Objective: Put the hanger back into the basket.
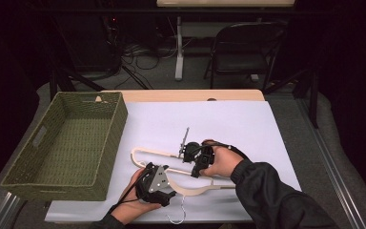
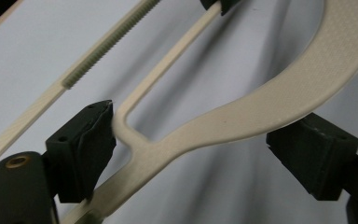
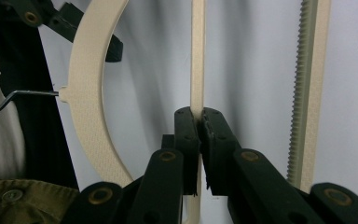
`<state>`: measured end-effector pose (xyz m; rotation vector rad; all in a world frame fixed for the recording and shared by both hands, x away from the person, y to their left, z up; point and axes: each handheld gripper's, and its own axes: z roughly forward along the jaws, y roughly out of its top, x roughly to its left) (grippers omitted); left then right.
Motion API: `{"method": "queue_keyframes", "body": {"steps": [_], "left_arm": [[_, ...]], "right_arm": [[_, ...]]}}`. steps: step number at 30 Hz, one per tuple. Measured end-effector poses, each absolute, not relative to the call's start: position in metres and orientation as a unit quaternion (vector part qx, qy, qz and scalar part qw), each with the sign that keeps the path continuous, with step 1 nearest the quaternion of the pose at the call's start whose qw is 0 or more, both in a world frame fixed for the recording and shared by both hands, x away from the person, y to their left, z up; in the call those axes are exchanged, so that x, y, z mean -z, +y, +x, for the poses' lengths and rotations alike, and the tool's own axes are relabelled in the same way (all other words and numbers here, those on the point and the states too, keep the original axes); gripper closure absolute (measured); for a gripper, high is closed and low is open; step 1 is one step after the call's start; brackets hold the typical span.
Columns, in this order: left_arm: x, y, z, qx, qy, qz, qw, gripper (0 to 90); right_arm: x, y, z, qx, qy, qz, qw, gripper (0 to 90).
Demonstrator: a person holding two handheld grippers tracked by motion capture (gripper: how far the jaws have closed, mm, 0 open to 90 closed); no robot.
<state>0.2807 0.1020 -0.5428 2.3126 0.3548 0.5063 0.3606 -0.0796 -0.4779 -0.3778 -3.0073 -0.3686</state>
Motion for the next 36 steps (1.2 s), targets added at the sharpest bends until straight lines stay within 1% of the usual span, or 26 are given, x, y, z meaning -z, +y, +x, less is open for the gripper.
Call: {"method": "queue_keyframes", "body": {"steps": [2, 4, 10, 15, 18, 19, 23, 26, 27, 28, 36], "left_arm": [[0.543, 0.102, 0.282, -0.196, 0.136, 0.902, 0.36, 19.9], [0.544, 0.105, 0.283, -0.19, 0.136, 0.902, 0.362, 26.3], [0.544, 0.108, 0.286, -0.196, 0.136, 0.902, 0.36, 38.8], [0.544, 0.11, 0.288, -0.196, 0.136, 0.904, 0.356, 47.7], [0.543, 0.111, 0.289, -0.198, 0.141, 0.903, 0.353, 50.4], [0.543, 0.111, 0.289, -0.2, 0.142, 0.904, 0.351, 53.2], [0.545, 0.112, 0.293, -0.185, 0.154, 0.907, 0.345, 58.5], [0.545, 0.112, 0.295, -0.185, 0.154, 0.907, 0.347, 59.0], [0.545, 0.112, 0.295, -0.185, 0.157, 0.905, 0.349, 59.1], [0.545, 0.112, 0.295, -0.184, 0.158, 0.905, 0.35, 59.0], [0.545, 0.112, 0.296, -0.181, 0.16, 0.906, 0.349, 59.1]], "right_arm": [[0.479, -0.078, 0.36, 0.116, -0.985, -0.122, 0.045, 85.4], [0.48, -0.078, 0.36, 0.111, -0.986, -0.119, 0.046, 85.5], [0.482, -0.078, 0.361, 0.114, -0.986, -0.117, 0.047, 85.4], [0.483, -0.078, 0.36, 0.11, -0.986, -0.117, 0.045, 85.3], [0.483, -0.078, 0.361, 0.105, -0.987, -0.116, 0.045, 85.3], [0.483, -0.078, 0.361, 0.109, -0.986, -0.117, 0.048, 85.3], [0.486, -0.077, 0.361, 0.111, -0.986, -0.117, 0.043, 85.1], [0.488, -0.077, 0.362, 0.114, -0.986, -0.116, 0.044, 85.1], [0.486, -0.077, 0.363, 0.096, -0.988, -0.114, 0.049, 85.1], [0.489, -0.077, 0.363, 0.113, -0.986, -0.119, 0.044, 85.1], [0.496, -0.079, 0.362, 0.121, -0.983, -0.126, 0.048, 84.8]]}}
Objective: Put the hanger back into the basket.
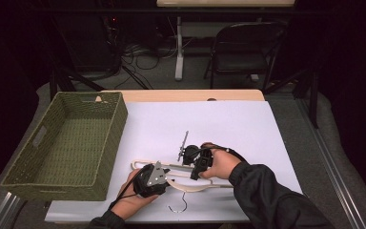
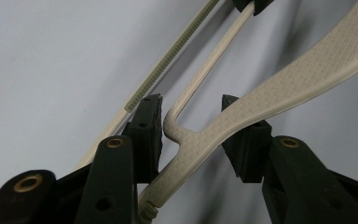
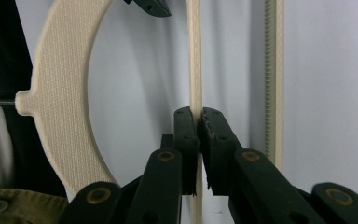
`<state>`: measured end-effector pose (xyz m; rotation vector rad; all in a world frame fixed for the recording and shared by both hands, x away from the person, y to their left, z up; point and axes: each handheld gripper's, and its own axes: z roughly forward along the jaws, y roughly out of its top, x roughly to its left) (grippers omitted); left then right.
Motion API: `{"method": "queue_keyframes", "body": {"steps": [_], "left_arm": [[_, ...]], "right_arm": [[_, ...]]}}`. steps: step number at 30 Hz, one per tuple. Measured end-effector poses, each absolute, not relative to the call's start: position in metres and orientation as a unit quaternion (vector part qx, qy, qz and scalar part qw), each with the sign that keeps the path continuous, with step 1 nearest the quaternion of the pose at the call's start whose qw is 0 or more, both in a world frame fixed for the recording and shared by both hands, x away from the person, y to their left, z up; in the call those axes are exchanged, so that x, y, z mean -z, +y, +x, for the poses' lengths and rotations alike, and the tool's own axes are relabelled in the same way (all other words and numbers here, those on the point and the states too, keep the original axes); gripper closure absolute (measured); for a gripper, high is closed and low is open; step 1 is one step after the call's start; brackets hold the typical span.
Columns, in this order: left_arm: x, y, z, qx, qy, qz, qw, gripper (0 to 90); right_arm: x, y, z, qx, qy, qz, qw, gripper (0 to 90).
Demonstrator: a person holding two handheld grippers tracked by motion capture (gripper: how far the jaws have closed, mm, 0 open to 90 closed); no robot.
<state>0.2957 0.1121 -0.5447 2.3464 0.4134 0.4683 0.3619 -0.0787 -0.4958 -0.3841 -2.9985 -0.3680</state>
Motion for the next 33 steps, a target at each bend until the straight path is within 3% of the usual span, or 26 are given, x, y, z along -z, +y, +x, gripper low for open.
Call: {"method": "queue_keyframes", "body": {"steps": [10, 19, 26, 33], "left_arm": [[0.545, 0.112, 0.296, -0.177, 0.161, 0.906, 0.349, 59.0], [0.545, 0.113, 0.297, -0.172, 0.161, 0.907, 0.349, 59.1], [0.543, 0.114, 0.297, -0.169, 0.163, 0.907, 0.35, 59.2], [0.543, 0.113, 0.298, -0.166, 0.165, 0.908, 0.348, 59.3]], "right_arm": [[0.5, -0.08, 0.362, 0.126, -0.982, -0.13, 0.05, 82.9], [0.483, -0.098, 0.355, 0.168, -0.974, -0.15, 0.019, 70.3], [0.459, -0.129, 0.336, 0.204, -0.966, -0.161, -0.007, 66.8], [0.464, -0.13, 0.32, 0.191, -0.972, -0.135, 0.001, 63.3]]}}
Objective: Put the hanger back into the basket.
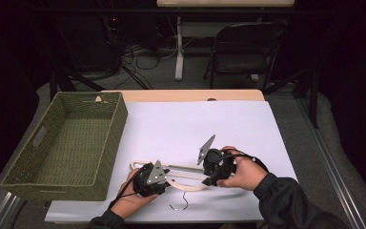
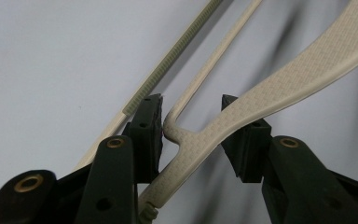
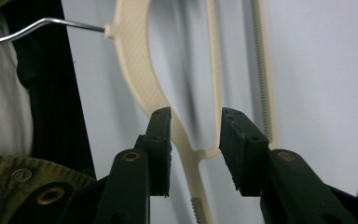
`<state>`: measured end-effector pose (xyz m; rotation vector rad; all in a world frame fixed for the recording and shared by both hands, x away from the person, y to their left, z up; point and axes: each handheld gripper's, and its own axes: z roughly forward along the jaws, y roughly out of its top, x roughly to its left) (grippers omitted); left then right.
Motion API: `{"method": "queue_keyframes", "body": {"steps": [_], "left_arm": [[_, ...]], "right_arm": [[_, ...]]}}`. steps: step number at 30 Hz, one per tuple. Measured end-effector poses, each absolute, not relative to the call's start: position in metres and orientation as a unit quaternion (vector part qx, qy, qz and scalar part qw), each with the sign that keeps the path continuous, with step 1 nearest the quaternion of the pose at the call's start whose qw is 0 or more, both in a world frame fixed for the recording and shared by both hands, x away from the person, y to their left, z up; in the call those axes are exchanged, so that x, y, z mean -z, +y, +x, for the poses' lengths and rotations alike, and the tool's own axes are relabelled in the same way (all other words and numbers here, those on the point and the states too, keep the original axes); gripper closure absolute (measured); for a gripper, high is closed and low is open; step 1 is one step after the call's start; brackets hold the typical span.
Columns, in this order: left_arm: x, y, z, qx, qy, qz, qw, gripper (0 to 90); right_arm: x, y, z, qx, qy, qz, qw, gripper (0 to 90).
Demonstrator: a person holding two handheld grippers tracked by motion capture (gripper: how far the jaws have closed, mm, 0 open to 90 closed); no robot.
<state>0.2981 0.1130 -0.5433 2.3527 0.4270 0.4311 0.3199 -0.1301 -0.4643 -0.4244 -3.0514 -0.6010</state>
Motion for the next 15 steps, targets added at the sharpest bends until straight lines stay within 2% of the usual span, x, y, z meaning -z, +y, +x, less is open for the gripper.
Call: {"method": "queue_keyframes", "body": {"steps": [15], "left_arm": [[0.543, 0.112, 0.299, -0.157, 0.162, 0.911, 0.345, 59.5]], "right_arm": [[0.477, -0.114, 0.307, 0.175, -0.98, -0.095, 0.014, 55.6]]}}
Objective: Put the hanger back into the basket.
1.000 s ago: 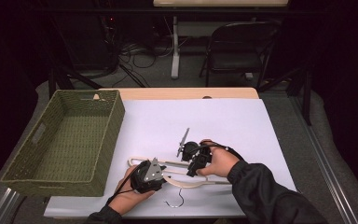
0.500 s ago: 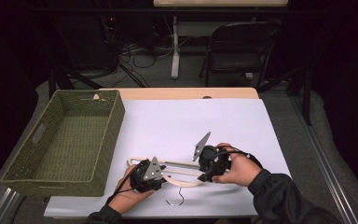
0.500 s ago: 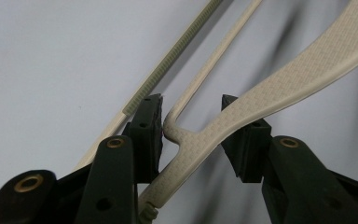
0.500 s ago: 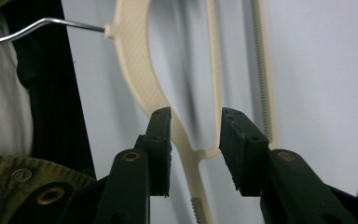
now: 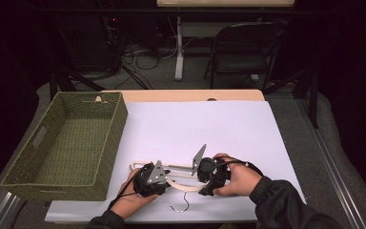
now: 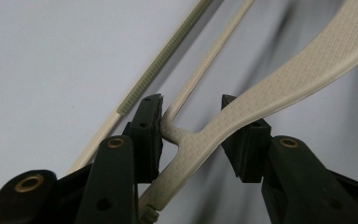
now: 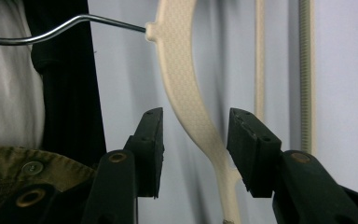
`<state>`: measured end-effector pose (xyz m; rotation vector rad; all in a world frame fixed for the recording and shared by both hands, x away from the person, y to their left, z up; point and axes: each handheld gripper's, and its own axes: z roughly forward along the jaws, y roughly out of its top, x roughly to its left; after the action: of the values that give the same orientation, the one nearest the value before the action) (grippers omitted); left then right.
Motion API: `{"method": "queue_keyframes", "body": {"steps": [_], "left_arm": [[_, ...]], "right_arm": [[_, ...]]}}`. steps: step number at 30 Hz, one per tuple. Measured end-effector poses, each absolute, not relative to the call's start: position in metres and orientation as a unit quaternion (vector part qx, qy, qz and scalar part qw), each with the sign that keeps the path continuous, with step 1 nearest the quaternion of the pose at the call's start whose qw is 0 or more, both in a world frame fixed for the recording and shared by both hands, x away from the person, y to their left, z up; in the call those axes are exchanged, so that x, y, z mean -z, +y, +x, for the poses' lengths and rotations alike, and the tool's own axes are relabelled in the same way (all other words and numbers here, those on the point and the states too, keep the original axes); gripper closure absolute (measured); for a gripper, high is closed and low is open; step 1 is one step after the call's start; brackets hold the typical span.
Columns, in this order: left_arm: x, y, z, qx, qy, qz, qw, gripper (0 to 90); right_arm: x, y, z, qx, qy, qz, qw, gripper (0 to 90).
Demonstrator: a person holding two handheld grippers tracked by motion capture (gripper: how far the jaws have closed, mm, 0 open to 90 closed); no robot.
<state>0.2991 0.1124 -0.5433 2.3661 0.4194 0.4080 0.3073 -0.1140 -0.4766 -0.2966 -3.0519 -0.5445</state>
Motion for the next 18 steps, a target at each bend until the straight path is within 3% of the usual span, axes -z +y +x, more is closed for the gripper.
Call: {"method": "queue_keyframes", "body": {"steps": [9, 14, 18], "left_arm": [[0.543, 0.112, 0.3, -0.154, 0.16, 0.912, 0.345, 59.5], [0.543, 0.112, 0.3, -0.154, 0.161, 0.912, 0.345, 59.7], [0.54, 0.114, 0.302, -0.154, 0.159, 0.911, 0.347, 63.0]], "right_arm": [[0.492, -0.104, 0.305, 0.161, -0.984, -0.08, 0.001, 55.4], [0.493, -0.099, 0.307, 0.16, -0.985, -0.071, -0.004, 65.4], [0.489, -0.099, 0.306, 0.167, -0.984, -0.066, -0.008, 67.8]]}}
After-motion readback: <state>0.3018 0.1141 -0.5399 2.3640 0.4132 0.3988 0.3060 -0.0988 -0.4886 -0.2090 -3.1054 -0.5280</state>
